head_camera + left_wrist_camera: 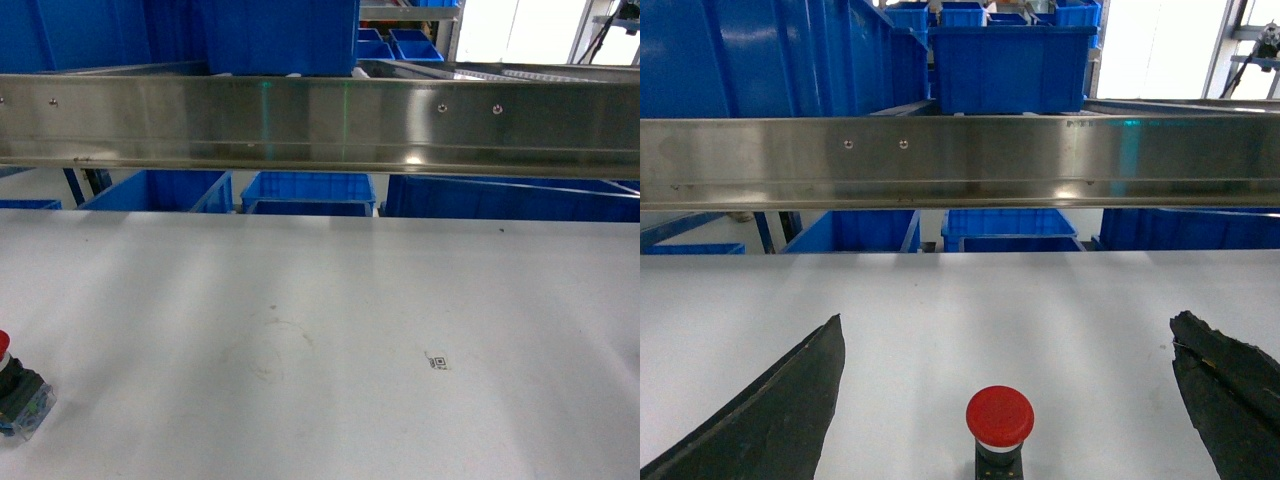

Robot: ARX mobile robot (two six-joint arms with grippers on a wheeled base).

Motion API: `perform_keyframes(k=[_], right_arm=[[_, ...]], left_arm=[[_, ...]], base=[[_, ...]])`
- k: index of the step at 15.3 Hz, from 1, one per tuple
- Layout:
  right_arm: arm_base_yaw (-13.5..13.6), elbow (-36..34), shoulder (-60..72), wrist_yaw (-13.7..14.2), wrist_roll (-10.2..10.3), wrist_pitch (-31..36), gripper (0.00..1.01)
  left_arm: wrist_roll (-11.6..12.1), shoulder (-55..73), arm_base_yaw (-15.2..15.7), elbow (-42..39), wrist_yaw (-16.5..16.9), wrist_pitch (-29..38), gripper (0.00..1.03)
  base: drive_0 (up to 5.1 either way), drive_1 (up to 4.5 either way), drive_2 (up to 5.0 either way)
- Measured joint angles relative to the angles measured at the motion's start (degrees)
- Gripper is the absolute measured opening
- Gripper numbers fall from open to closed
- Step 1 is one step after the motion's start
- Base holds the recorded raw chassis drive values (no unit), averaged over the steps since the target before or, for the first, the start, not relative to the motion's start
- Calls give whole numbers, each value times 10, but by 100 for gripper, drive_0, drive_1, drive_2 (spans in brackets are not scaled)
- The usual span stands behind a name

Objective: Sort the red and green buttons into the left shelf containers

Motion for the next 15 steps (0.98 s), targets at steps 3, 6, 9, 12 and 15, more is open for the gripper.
perform_keyframes(k=[3, 6, 9, 12, 15], right_arm=[[0, 0, 0, 0, 0, 0, 98], [0, 0, 0, 0, 0, 0, 98], [0, 0, 0, 0, 0, 0, 98], [0, 0, 0, 0, 0, 0, 98], [1, 0, 3, 0, 0, 6, 98]], left_arm=[[0, 0, 0, 0, 0, 0, 98], [0, 0, 0, 0, 0, 0, 98], [0, 0, 0, 0, 0, 0, 98], [0, 0, 0, 0, 0, 0, 98], [-11, 13, 19, 0, 42, -1, 98]], base=[[0, 0, 0], [0, 0, 0], [0, 0, 0], [0, 0, 0], [0, 0, 0]])
